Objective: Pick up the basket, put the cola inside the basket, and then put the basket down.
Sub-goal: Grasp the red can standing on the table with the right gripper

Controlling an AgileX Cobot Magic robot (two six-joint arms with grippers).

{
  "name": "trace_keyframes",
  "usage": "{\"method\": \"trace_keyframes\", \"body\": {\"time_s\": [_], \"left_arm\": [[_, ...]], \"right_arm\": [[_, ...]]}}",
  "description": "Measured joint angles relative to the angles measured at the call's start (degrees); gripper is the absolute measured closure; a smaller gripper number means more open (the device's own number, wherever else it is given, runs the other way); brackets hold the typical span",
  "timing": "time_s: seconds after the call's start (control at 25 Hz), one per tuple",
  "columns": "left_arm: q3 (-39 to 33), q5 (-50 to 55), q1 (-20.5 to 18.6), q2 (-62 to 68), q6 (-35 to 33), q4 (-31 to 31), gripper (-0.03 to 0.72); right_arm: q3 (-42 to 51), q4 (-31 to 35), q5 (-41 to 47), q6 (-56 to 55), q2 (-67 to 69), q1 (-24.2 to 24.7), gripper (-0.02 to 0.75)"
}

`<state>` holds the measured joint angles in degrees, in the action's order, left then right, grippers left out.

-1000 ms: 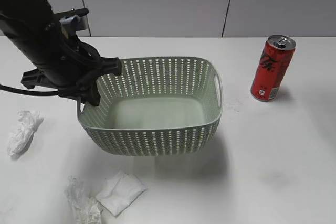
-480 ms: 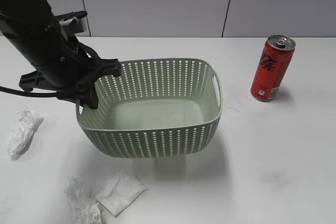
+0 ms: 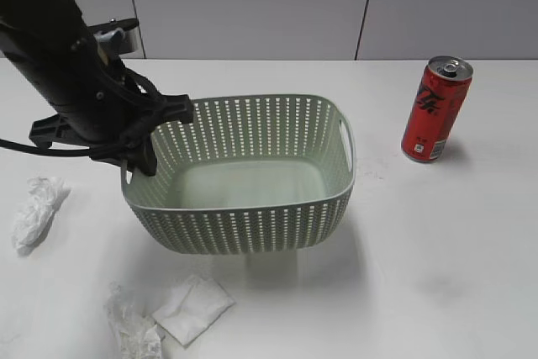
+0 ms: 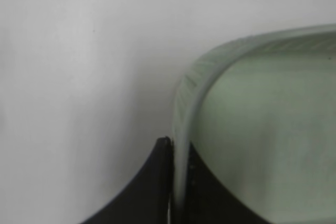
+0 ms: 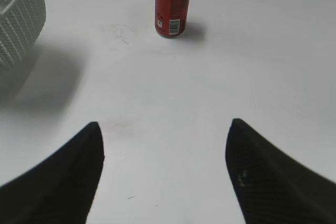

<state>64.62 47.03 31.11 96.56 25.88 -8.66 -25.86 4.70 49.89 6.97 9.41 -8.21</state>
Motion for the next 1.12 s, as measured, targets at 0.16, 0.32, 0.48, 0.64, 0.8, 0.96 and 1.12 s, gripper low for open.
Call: {"method": "trace_keyframes", "body": {"time_s": [0.16, 0.32, 0.48, 0.64, 0.8, 0.96, 1.12], "left_arm": [[0.0, 0.1, 0.0, 0.0, 0.0, 0.0, 0.691], [0.0, 0.2, 0.0, 0.0, 0.0, 0.0, 0.691], [0.0, 0.2, 0.0, 0.0, 0.0, -0.1, 0.691], [0.0, 0.2, 0.0, 0.0, 0.0, -0.2, 0.691], [0.0, 0.2, 0.0, 0.0, 0.0, 0.0, 0.691], [0.0, 0.2, 0.0, 0.0, 0.0, 0.4, 0.691], [0.0, 0.1, 0.0, 0.0, 0.0, 0.9, 0.691]], "right_arm": [[0.3, 0.2, 0.1, 0.0, -7.7, 0.0, 0.187], [1.5, 0.3, 3.4, -0.1, -9.7, 0.0, 0.187], [2.0, 0.3, 4.0, -0.1, -9.7, 0.0, 0.187], [1.4, 0.2, 2.3, -0.1, -9.7, 0.0, 0.187], [-1.1, 0.6, -9.3, -0.1, -6.2, 0.0, 0.171], [-6.2, 1.0, -17.9, -0.1, 6.9, 0.0, 0.155], [-15.9, 1.3, -17.6, 0.1, 24.2, 0.0, 0.103]]}}
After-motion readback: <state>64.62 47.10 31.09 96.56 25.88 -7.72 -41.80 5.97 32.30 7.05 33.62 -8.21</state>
